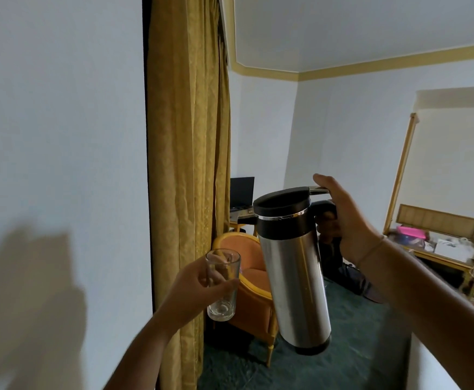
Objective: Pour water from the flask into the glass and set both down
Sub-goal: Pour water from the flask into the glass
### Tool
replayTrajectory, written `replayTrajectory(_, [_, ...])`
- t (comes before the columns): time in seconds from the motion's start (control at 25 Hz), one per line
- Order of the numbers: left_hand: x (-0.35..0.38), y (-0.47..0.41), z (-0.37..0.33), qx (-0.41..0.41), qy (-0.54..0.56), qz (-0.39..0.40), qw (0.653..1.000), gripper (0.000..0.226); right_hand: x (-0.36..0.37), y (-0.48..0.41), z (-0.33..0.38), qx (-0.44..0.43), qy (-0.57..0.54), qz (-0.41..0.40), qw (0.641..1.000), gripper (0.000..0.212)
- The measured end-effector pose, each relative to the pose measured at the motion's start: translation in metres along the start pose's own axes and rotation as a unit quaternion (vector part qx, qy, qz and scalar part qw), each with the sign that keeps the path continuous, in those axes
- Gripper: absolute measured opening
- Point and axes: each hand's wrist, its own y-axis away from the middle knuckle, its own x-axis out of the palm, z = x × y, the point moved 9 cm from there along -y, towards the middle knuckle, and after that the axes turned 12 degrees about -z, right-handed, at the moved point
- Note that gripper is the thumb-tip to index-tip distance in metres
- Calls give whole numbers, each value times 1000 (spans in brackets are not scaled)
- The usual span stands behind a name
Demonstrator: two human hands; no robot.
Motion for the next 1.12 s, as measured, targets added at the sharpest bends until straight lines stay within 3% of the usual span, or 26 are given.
replayTrajectory(0.4, [4, -14, -19, 17, 11, 39, 999, 56, 24, -5, 36, -43, 149, 60, 986, 60])
replayTrajectory(0.6, [8, -19, -22, 11, 12, 47, 999, 81, 36, -12, 52, -54, 208, 100, 971, 59])
replayTrajectory(1.12, [0, -17, -32, 15, -11, 58, 998, 78, 66, -21, 69, -62, 339, 155, 926, 62])
